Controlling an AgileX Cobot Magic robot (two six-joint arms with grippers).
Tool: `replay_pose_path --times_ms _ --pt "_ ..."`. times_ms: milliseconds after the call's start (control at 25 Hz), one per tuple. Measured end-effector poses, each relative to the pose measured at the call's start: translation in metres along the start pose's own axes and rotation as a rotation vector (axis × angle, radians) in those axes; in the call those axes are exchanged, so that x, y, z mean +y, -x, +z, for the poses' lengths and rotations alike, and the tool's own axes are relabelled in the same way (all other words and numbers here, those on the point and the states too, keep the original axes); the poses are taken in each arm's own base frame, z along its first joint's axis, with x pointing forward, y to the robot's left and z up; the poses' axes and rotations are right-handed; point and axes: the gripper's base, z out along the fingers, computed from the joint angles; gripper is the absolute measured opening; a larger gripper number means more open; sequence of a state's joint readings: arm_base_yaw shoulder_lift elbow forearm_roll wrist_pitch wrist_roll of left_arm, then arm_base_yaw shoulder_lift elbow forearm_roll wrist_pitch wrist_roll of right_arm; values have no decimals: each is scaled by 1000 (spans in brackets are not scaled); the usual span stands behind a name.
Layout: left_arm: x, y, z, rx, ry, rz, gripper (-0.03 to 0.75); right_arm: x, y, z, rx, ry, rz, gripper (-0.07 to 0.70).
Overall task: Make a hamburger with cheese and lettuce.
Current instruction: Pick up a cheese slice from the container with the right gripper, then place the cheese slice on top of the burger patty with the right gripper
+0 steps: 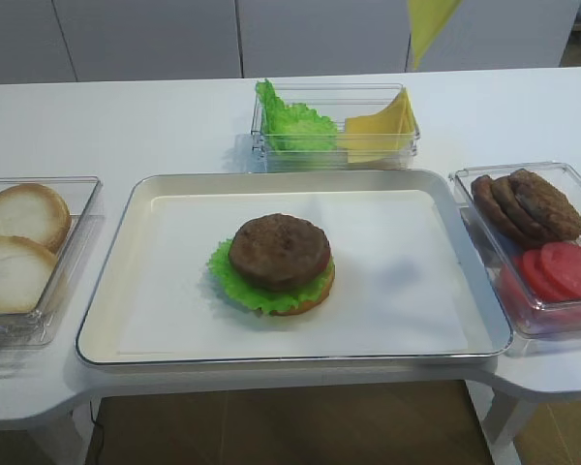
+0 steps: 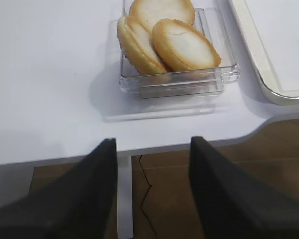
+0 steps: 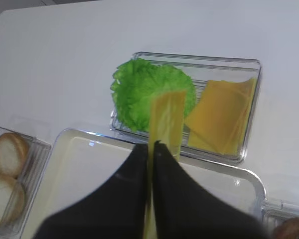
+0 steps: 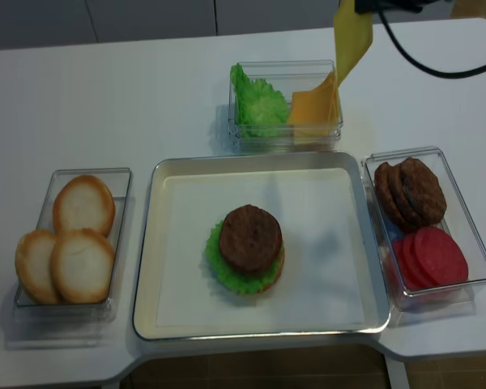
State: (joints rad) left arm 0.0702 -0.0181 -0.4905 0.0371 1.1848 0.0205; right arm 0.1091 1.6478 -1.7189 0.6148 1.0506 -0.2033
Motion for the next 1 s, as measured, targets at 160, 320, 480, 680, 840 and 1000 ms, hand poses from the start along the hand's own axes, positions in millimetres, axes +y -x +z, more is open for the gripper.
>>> replay_pose_path --times_ms 160,320,480,680,840,1000 --pt "0 0 0 0 0 0 352 21 -7 -33 -26 27 -10 35" --pt "0 0 0 0 0 0 352 32 -30 -51 -25 79 28 35" --pt "0 0 0 0 0 0 352 36 -61 -55 13 132 69 35" --pt "0 0 0 0 0 0 352 31 -92 -47 71 180 126 35" --pt "0 0 0 0 0 0 352 37 -111 -30 129 222 119 35" --pt "0 0 0 0 0 0 352 58 -131 -6 167 237 49 35"
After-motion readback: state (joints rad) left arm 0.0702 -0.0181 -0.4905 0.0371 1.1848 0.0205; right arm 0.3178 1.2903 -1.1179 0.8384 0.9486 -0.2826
